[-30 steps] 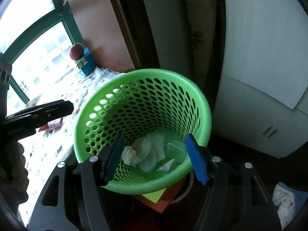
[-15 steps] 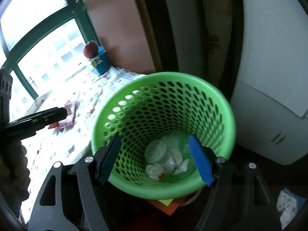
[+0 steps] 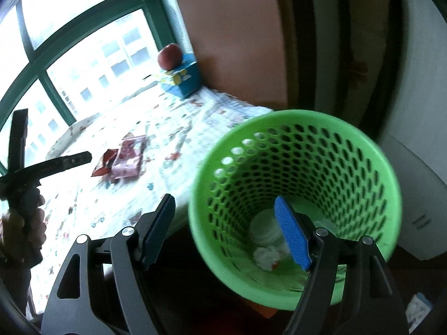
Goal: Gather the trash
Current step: 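Move both tools back to the bed, then grasp the clear plastic bag with the left tool while the right tool grasps the pink wipes pack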
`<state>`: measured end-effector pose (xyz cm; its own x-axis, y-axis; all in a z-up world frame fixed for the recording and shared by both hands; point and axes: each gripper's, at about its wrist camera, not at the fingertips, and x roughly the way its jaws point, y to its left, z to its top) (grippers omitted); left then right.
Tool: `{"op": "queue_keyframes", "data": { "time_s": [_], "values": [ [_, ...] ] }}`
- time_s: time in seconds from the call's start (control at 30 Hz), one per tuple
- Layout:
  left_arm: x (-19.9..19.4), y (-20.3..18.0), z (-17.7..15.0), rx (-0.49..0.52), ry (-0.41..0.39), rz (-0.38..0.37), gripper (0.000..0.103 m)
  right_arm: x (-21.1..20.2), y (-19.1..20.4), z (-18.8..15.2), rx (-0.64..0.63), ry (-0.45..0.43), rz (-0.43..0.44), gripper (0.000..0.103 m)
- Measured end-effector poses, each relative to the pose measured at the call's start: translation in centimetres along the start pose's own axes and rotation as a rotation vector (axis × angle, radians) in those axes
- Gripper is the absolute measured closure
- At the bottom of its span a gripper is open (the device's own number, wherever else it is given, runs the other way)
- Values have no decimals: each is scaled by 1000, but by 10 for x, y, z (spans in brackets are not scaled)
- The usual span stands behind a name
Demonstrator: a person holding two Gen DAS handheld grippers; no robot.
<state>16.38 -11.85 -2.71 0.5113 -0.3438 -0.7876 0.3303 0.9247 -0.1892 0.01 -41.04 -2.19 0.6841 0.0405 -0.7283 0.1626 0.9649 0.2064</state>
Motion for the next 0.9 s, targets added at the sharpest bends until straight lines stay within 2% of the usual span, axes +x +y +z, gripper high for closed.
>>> {"op": "queue_keyframes", "data": {
  "time_s": [0.2, 0.37, 0.53, 0.67, 0.9],
  "values": [
    [2, 64, 3, -93, -14, 104, 43, 14, 24, 10, -35, 15, 37, 30],
    [8, 109, 1, -117, -12, 184, 43, 29, 45, 17, -59, 33, 65, 29],
    [20, 129, -10, -30, 23, 197, 43, 44, 64, 21, -84, 51, 94, 30],
    [35, 134, -20, 58, 44, 222, 34, 57, 76, 24, -94, 72, 107, 29],
    [56, 138, -23, 102, 64, 228, 32, 76, 95, 30, -113, 99, 121, 29]
  ]
}}
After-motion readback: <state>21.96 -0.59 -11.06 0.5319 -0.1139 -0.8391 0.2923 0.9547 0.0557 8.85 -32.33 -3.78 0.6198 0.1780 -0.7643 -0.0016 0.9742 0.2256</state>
